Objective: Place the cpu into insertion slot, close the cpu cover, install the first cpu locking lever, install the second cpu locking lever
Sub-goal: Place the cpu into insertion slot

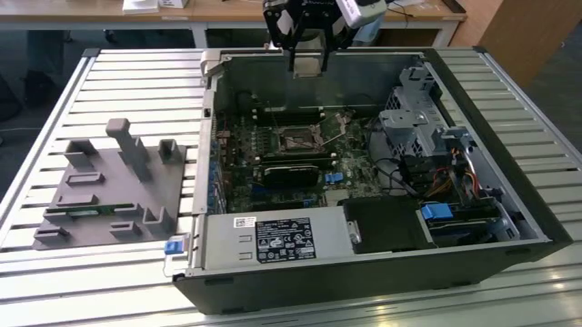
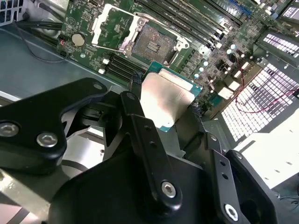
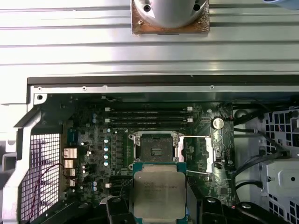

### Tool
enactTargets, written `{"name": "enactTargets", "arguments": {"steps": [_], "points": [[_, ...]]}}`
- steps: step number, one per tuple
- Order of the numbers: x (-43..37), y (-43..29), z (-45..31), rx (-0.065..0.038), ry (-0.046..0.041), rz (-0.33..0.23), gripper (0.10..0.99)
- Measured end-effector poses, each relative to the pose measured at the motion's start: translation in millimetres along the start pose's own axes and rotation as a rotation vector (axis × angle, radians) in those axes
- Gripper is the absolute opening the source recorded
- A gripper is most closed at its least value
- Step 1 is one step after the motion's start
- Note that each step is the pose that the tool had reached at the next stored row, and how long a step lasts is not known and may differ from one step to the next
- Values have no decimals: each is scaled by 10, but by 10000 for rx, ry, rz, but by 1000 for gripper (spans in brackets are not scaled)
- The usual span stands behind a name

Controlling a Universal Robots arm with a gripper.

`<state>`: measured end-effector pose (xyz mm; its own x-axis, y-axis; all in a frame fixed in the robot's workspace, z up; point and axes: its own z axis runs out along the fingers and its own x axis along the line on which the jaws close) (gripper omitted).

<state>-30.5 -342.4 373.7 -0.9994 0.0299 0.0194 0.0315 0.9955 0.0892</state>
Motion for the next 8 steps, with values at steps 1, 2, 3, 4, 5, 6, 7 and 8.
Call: {"name": "enactTargets", "arguments": {"steps": [1,2,3,4,5,6,7,8], "points": [[0,0,0,-1,-3,35,537],[2,0,1,-2,-8,86,537],[4,0,1,-2,-14,150,537],[6,0,2,-5,-20,226,537],[6,-1,2,-6,-26,283,537],[6,-1,2,-7,-29,321,537],[8,0,2,-8,-32,357,537],[9,-1,2,-8,-35,389,537]]}}
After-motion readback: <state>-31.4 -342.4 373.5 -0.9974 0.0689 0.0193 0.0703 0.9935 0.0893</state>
